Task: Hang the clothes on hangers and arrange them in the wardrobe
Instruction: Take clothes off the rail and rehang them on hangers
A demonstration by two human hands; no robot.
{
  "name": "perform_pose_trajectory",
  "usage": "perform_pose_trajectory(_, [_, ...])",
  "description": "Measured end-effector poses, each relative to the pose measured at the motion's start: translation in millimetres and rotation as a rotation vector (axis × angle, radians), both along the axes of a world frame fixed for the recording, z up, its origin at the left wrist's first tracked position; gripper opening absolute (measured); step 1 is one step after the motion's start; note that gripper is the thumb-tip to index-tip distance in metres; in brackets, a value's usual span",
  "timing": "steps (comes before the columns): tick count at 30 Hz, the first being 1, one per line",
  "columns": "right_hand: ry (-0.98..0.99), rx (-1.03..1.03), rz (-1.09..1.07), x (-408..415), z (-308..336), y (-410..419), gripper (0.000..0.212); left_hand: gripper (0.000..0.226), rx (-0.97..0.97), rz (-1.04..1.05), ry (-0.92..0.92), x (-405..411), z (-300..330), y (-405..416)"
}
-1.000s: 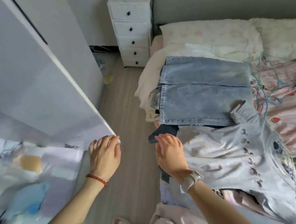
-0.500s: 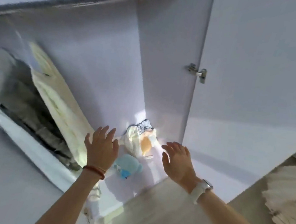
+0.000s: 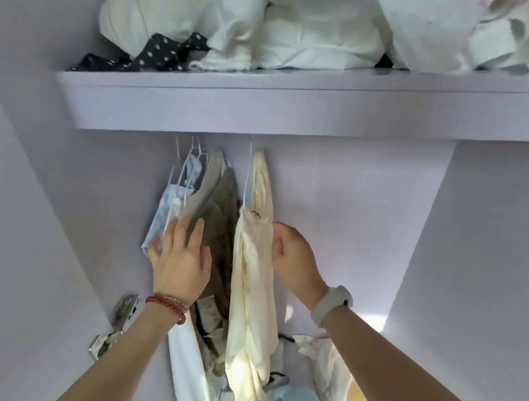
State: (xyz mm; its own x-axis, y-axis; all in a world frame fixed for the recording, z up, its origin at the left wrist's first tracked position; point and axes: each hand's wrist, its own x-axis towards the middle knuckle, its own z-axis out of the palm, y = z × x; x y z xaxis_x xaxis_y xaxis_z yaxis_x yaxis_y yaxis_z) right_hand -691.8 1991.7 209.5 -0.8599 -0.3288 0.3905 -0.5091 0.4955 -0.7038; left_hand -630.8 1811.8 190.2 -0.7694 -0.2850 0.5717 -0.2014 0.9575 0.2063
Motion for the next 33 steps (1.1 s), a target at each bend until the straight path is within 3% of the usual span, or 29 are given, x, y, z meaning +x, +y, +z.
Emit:
perform_pose_trajectory(2, [-0.090, -0.090, 0.092, -26.5, 18.0, -27.0, 0.041, 0.055, 0.009, 0.061, -0.062, -11.2, 3.3, -8.9])
perform_pose_trajectory(4, [-0.317, -0.173, 0.199, -45.0, 30.5, -51.7, 0.049, 0.061, 0.007, 0.095, -0.082, -16.0, 2.3, -12.4])
perform_pose_trajectory(6, [-0.399, -0.217, 0.267, -57.5, 35.7, -70.2, 0.039, 0.065, -0.001, 0.111, -0.085, -16.9, 0.1, -12.7])
perform_pose_trajectory(8, [-0.373, -0.266, 0.211, -63.2, 39.0, -82.5, 0.022, 0.066, -0.024, 0.117, -0.084, -16.8, -1.9, -13.6])
perform_pose_trajectory(12, [-0.222, -0.201, -0.141, -69.9, 37.9, -87.2, 0.024, 0.061, -0.026, 0.136, -0.109, -16.8, -4.3, -14.4])
perform_pose_trajectory(20, [0.118, -0.379, -0.101, -66.1, 1.3, -29.1, 0.020, 0.053, 0.012, 0.156, -0.032, -22.9, -2.3, 2.2])
perform_pose_trajectory(24, [0.129, -0.096, -0.201, -41.6, -43.3, 32.1, 0.020, 0.040, -0.064, 0.049, 0.092, -22.3, -1.4, 27.7])
perform_pose_trajectory(27, [0.061, 0.133, -0.285, -13.8, -71.0, 84.0, 0.019, 0.043, 0.030, -0.138, 0.104, -21.3, -7.1, 55.7])
perform_pose_trajectory(30, [0.036, 0.310, -0.339, 31.3, -86.6, 137.9, 0.021, 0.043, 0.092, -0.337, -0.012, -14.7, -22.6, 86.1])
perform_pose_trajectory(33, [0.194, 0.416, -0.350, 92.9, -88.3, 186.5, 0.032, 0.051, 0.072, -0.529, -0.209, -3.4, -46.6, 117.3])
